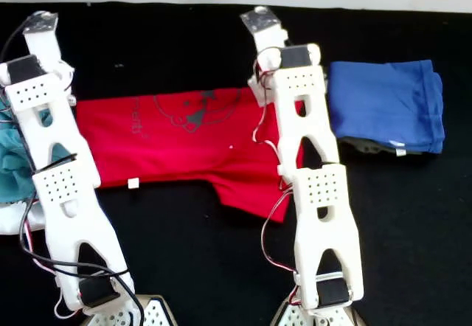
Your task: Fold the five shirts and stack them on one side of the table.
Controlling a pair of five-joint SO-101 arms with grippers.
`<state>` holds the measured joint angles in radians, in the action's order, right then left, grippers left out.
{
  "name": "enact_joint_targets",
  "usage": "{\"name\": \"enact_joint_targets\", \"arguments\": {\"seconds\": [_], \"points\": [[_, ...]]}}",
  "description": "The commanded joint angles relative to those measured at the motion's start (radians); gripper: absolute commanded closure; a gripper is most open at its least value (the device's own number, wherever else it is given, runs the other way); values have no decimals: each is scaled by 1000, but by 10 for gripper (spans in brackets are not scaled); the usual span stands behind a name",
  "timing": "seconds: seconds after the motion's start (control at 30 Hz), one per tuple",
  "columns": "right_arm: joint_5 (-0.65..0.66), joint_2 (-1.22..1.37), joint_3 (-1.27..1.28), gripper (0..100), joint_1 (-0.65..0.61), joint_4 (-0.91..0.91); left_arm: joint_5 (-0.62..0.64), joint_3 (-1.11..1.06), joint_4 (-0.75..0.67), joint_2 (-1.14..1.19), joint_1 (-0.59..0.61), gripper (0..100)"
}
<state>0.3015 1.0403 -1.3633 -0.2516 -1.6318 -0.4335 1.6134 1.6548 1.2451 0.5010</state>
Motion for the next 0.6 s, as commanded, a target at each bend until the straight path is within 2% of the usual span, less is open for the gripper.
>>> {"name": "enact_joint_targets", "arguments": {"seconds": [0.0,0.1,0.3,0.57], "points": [[9,-10,-82,991,-27,-61,3,50,107,-22,-35,992],[15,-18,-84,991,-56,-130,9,38,126,-50,-44,992],[14,-22,-84,991,-65,-134,11,-59,130,-189,-19,992],[15,-150,-25,991,-65,-136,6,-780,114,-602,-31,991]]}}
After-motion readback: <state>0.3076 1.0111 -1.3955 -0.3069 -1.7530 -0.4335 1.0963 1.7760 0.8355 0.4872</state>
